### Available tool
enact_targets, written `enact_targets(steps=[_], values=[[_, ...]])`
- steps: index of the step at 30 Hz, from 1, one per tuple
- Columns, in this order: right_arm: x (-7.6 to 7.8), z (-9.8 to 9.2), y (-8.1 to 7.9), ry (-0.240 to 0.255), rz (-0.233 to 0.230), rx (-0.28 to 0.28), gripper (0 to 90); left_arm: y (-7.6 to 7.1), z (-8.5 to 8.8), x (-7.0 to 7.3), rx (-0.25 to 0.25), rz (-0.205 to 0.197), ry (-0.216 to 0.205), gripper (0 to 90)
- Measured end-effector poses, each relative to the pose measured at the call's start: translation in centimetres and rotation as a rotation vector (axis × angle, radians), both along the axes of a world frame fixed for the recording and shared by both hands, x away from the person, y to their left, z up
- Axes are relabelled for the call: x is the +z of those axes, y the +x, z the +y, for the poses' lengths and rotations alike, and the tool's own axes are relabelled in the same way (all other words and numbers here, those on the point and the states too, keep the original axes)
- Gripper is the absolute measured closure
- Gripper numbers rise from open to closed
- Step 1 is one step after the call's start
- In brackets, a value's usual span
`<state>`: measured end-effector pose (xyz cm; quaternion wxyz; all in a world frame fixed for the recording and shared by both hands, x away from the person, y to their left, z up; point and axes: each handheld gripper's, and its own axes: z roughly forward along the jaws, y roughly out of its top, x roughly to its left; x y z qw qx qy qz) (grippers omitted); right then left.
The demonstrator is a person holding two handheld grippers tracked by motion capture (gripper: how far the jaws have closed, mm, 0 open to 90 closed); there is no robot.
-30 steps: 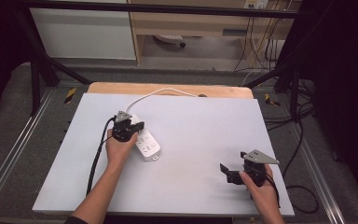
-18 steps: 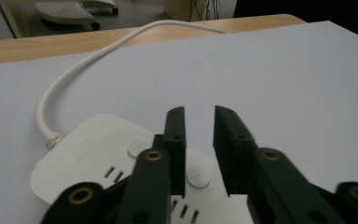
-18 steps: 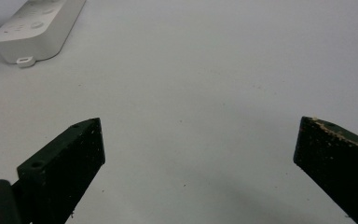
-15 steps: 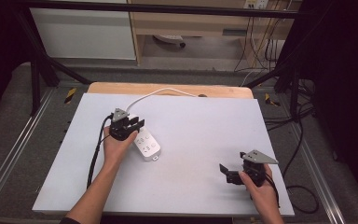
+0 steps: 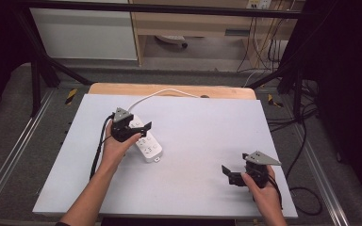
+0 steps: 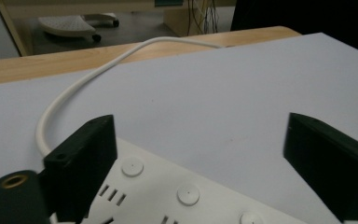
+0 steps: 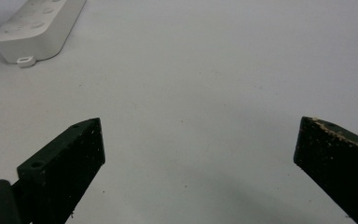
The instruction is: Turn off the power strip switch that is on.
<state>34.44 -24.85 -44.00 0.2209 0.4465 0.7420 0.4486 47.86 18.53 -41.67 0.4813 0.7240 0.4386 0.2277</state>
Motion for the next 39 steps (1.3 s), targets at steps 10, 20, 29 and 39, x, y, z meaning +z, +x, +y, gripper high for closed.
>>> enact_targets(steps=[10,20,29,39], values=[[0.0,0.0,0.0,0.005,0.003,-0.004,2.3,-0.5,-0.1,1.0,0.004,-0.015,0.009,7.0],[-0.1,0.0,0.1,0.000,0.002,-0.001,2.3,-1.7,0.7,2.1,-0.003,-0.011,0.023,7.0],[0.0,0.0,0.0,0.000,0.001,-0.002,2.4,-3.6,2.3,3.0,-0.011,-0.026,0.001,6.1],[-0.1,0.1,0.1,-0.005,0.003,-0.007,2.5,-5.8,5.2,3.2,0.016,-0.029,-0.032,5.8]])
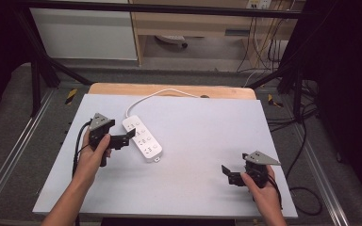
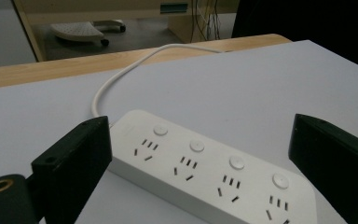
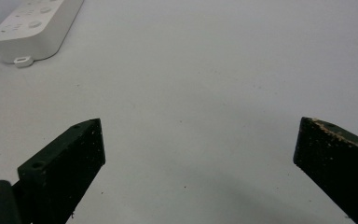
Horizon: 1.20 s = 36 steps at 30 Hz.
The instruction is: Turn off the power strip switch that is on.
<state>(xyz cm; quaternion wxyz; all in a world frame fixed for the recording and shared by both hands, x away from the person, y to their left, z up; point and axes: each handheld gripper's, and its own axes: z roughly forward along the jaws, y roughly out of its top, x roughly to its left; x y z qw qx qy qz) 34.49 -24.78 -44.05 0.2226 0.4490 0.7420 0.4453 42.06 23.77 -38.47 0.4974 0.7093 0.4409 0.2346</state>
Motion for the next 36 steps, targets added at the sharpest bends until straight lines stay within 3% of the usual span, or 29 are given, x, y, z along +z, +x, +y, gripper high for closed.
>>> enact_targets(steps=[5,10,23,29,33,36], values=[[0.0,0.0,0.0,-0.003,0.002,0.000,2.6,-1.1,1.5,-0.1,0.017,0.003,-0.011,5.8],[0.0,0.1,0.0,-0.001,0.004,-0.002,2.6,-2.2,2.8,-0.1,0.033,0.013,-0.055,5.8],[-0.1,0.1,0.0,-0.004,0.001,-0.002,2.7,-4.9,4.9,0.4,0.037,-0.010,-0.052,5.8],[-0.1,0.0,0.0,-0.001,0.002,-0.004,2.6,-6.5,5.4,-0.5,0.032,-0.009,-0.036,5.8],[-0.2,0.1,0.1,-0.012,-0.002,-0.013,2.6,-7.7,5.6,-1.8,0.030,0.018,-0.040,6.4],[-0.6,0.2,0.3,-0.037,0.011,-0.034,2.6,-8.8,5.7,-2.8,0.018,0.031,-0.011,6.7]])
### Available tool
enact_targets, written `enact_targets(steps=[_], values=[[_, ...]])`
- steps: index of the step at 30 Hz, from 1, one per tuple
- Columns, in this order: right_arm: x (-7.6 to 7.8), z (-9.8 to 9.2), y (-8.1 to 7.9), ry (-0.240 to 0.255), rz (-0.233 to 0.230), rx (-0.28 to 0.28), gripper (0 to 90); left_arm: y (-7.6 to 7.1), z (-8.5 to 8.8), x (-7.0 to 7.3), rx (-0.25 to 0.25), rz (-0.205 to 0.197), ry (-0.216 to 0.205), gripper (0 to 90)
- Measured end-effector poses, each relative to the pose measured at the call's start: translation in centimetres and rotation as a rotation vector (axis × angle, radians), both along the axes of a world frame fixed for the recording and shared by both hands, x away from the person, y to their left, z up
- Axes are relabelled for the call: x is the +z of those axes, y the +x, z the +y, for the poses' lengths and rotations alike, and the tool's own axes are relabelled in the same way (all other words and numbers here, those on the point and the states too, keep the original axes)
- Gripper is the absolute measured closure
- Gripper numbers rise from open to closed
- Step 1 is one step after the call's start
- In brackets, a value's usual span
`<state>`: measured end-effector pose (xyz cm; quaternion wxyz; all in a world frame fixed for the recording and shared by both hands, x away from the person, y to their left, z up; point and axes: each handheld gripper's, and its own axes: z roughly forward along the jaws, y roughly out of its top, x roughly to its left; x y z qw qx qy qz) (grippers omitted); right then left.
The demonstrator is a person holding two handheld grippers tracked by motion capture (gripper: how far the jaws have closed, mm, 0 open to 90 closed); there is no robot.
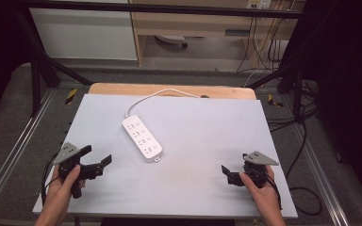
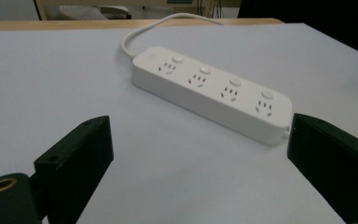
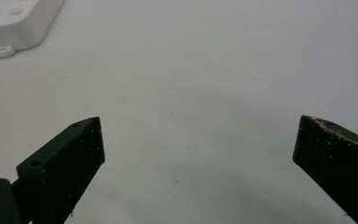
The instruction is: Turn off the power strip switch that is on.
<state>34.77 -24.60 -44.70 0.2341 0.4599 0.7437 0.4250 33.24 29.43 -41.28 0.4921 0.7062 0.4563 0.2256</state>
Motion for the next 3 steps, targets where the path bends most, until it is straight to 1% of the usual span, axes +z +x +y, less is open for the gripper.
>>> enact_targets(steps=[1,2,3], values=[[-0.25,0.05,0.15,-0.011,0.007,-0.015,3.0,-0.27,0.01,-0.17,-0.006,-0.001,0.007,6.7],[-0.98,0.23,0.63,-0.042,0.031,-0.039,2.3,-0.49,0.05,-0.28,-0.009,-0.005,0.010,6.4],[-0.98,0.23,0.63,-0.042,0.031,-0.039,2.3,-0.62,0.07,-0.39,-0.005,-0.009,0.006,6.4]])
